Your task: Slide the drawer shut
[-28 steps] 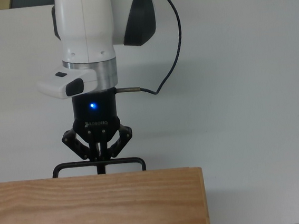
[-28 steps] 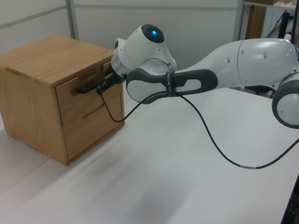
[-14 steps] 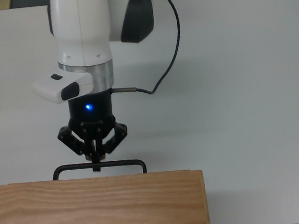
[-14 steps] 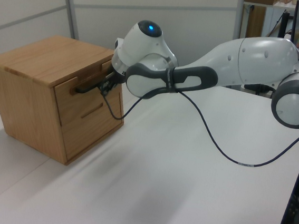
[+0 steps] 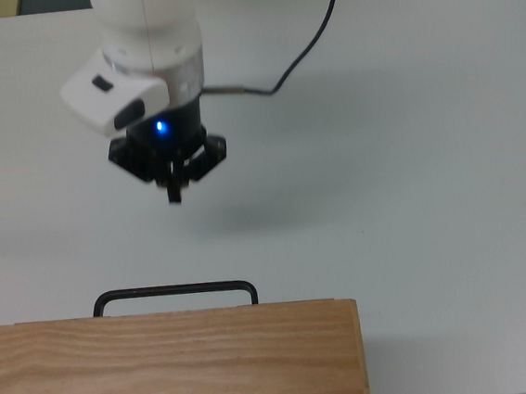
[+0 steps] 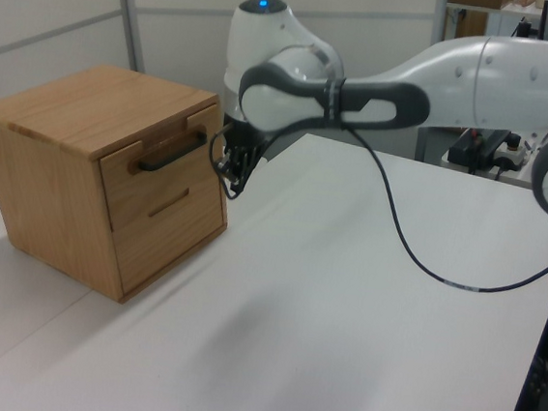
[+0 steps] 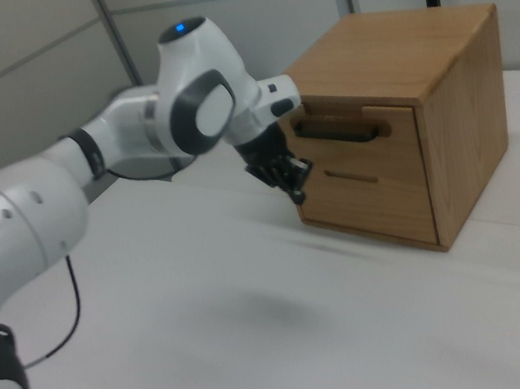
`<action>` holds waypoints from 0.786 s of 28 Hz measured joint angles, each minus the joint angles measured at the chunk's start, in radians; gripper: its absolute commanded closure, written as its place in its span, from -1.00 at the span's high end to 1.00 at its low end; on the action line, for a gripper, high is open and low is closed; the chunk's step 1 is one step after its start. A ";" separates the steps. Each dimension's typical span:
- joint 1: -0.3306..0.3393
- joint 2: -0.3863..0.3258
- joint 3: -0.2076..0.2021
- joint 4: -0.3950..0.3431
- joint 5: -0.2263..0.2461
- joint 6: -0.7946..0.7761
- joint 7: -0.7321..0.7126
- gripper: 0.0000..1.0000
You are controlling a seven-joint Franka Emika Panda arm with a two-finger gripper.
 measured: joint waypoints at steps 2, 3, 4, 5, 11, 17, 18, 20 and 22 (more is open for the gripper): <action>-0.004 -0.031 0.000 0.000 0.025 -0.061 0.000 -0.91; -0.006 -0.043 0.001 0.000 0.031 -0.082 0.000 -0.88; -0.007 -0.055 0.001 0.000 0.036 -0.108 0.000 -0.85; -0.009 -0.065 0.002 0.000 0.041 -0.133 0.000 -0.79; -0.011 -0.110 0.003 -0.002 0.053 -0.226 0.000 0.86; -0.011 -0.115 0.004 -0.003 0.056 -0.230 0.000 1.00; -0.011 -0.115 0.004 -0.003 0.056 -0.230 0.000 1.00; -0.011 -0.116 0.004 -0.003 0.056 -0.230 0.000 1.00; -0.012 -0.118 0.004 -0.003 0.056 -0.230 0.000 1.00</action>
